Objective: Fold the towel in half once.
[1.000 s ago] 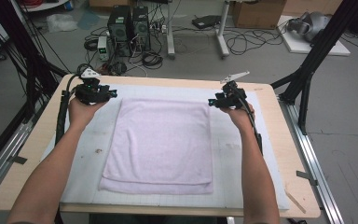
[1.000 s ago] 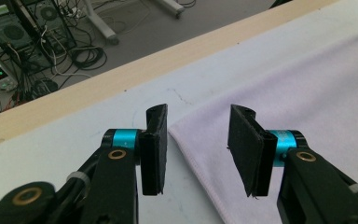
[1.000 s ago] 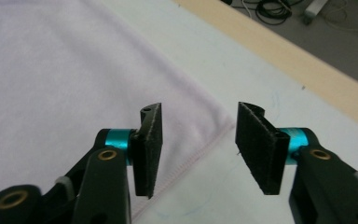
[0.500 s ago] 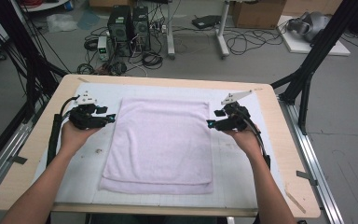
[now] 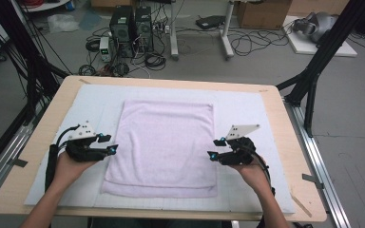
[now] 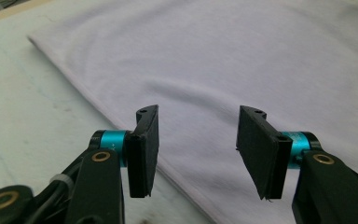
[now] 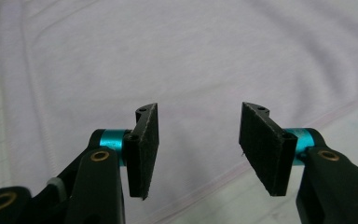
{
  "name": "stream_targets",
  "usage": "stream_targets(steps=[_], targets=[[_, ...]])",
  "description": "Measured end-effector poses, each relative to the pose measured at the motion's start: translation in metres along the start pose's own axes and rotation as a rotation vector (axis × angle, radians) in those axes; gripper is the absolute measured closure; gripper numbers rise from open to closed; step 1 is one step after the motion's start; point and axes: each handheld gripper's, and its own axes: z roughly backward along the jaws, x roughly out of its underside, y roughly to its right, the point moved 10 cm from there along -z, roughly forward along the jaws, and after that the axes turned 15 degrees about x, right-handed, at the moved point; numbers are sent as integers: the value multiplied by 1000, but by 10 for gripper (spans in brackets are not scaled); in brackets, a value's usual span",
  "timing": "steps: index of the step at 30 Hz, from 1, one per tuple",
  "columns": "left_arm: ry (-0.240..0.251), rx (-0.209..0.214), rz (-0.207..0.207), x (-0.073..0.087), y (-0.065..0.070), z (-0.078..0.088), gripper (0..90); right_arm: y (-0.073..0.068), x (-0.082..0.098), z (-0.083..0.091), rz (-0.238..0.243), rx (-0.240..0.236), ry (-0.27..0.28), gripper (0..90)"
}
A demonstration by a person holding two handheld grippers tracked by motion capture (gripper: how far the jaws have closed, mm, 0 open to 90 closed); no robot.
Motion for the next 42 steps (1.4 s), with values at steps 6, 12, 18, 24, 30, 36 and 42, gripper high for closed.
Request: stream_targets(steps=[6, 12, 18, 24, 30, 36, 42], targets=[[-30, 66, -27, 20, 28, -6, 558, -29, 27, -6, 5, -40, -30, 496], [-72, 118, -43, 34, 40, -8, 593, -45, 47, -9, 8, -64, -59, 510], [-72, 141, -58, 37, 49, -6, 622, -52, 48, -2, 18, -78, -21, 529], [-103, 164, -68, 43, 54, -9, 681, -56, 56, -1, 40, -80, -47, 567], [-152, 167, -67, 51, 50, -15, 738, -54, 57, -2, 45, -66, -53, 670], [-149, 167, -64, 50, 51, -16, 878, -57, 56, -2, 57, -86, -65, 863], [-124, 154, -66, 43, 52, -11, 881, -56, 52, 1, 49, -84, -50, 870]])
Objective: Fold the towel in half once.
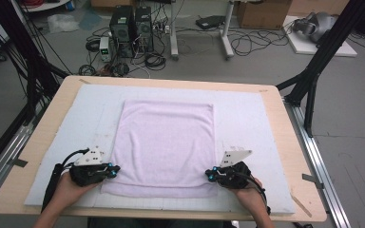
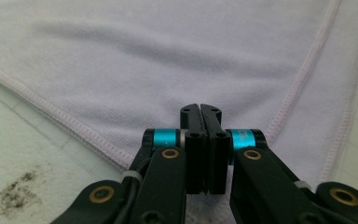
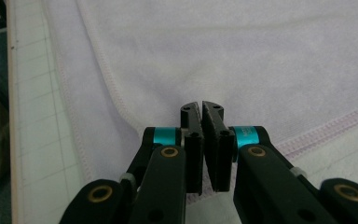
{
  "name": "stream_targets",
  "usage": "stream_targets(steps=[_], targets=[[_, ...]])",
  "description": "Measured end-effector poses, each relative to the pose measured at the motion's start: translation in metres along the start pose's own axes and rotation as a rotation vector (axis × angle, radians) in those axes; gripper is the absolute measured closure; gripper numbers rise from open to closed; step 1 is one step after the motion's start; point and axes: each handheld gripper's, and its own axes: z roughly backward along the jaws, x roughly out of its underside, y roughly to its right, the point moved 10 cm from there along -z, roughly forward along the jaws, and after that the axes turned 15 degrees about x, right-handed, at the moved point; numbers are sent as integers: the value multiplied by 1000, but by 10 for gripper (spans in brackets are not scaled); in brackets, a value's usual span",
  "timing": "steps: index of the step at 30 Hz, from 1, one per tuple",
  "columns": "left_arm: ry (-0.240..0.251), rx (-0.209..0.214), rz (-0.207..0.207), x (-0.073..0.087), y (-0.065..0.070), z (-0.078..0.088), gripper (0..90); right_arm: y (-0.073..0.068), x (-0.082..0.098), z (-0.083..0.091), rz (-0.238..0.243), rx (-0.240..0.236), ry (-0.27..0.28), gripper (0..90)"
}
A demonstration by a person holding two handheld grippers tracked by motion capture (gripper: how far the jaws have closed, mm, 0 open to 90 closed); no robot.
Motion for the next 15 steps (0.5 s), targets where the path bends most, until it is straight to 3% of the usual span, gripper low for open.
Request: stream_targets(steps=[4, 9, 15], targets=[[49, -8, 3, -12, 1, 12, 881, 2, -8, 6, -2, -2, 29, 871], [71, -23, -16, -26, 7, 30, 882, 5, -23, 18, 6, -1, 64, 872], [88, -7, -55, -32, 29, 45, 882, -4, -36, 41, 29, -21, 94, 872]])
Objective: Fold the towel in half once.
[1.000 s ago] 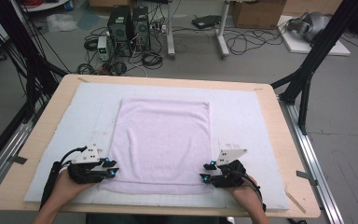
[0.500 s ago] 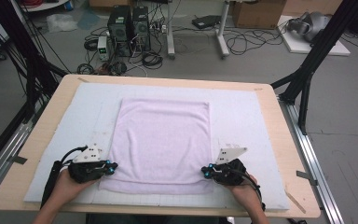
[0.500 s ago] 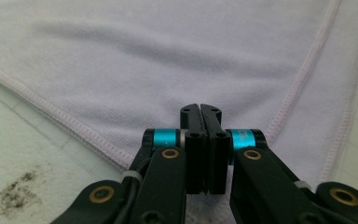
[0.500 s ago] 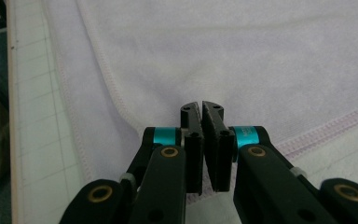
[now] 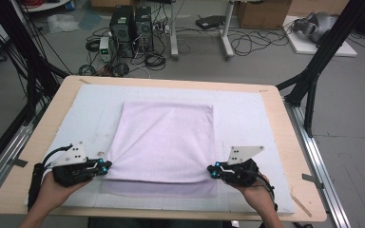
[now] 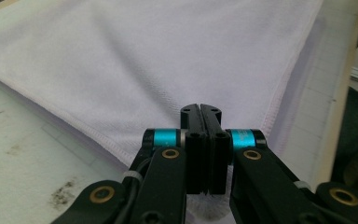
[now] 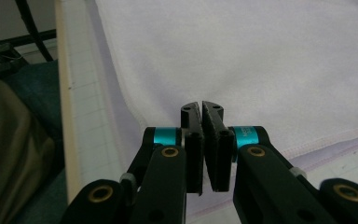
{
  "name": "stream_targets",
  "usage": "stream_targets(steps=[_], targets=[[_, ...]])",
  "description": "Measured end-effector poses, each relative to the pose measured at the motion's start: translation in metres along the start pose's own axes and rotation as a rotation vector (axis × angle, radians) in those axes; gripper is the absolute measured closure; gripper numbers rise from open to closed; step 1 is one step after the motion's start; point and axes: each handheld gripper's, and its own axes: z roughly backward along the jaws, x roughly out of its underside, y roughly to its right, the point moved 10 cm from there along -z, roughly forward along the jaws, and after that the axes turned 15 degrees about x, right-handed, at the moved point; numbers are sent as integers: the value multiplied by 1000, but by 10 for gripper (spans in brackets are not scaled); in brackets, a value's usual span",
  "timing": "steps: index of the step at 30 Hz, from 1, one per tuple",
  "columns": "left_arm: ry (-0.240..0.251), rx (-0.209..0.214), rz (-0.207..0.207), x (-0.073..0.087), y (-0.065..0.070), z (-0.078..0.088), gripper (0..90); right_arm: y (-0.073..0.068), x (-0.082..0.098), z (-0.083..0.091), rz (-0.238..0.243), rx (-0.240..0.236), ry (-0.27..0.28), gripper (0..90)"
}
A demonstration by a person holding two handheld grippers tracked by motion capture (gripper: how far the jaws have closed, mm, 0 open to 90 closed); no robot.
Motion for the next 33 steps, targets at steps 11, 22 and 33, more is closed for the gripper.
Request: stream_targets(steps=[11, 22, 33], targets=[[-111, 58, 60, 47, 12, -30, 695, -26, 41, -15, -15, -85, -80, 667], [-123, 58, 54, 57, 13, -30, 881, -37, 51, -19, 36, -121, -111, 883], [-64, 30, 81, 49, 7, -25, 668, -29, 37, -8, -73, -133, -12, 676]])
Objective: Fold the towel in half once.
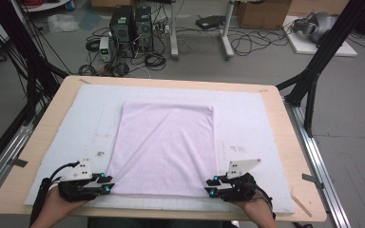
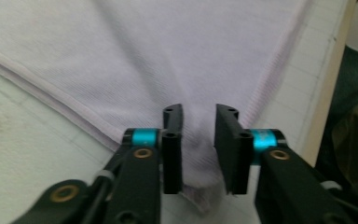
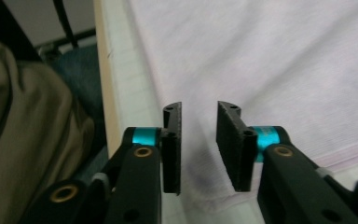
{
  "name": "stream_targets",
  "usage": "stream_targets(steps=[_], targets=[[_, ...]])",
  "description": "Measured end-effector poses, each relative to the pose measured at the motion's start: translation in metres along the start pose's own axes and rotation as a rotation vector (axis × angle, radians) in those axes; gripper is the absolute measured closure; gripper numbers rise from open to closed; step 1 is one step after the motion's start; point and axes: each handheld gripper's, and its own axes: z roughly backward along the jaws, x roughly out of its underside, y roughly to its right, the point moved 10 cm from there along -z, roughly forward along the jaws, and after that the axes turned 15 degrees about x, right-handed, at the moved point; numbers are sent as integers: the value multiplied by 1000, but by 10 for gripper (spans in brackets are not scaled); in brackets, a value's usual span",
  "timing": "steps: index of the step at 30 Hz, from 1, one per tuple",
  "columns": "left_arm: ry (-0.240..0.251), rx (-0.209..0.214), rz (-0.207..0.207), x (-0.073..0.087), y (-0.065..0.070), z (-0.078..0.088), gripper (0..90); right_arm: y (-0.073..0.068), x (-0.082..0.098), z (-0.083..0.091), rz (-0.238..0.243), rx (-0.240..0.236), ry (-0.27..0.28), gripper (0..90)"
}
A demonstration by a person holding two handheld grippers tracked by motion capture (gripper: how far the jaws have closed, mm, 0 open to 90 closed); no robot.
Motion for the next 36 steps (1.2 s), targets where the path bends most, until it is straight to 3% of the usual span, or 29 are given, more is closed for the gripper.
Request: stream_targets(steps=[3, 6, 12, 17, 24, 36], targets=[[49, -33, 10, -11, -9, 1, 600, 15, -7, -2, -55, 38, 32, 594], [87, -68, 16, -20, -18, 1, 567, 31, -10, -8, -74, 92, 34, 527], [106, -110, 32, -28, -39, -6, 522, 52, -9, -17, -76, 161, 9, 436], [132, -145, 46, -34, -55, -5, 491, 69, -14, -19, -85, 215, 24, 387], [172, -171, 81, -42, -77, -6, 469, 81, -23, -26, -73, 239, 43, 364], [174, -174, 71, -47, -82, -10, 454, 90, -26, -29, -87, 249, 55, 336]])
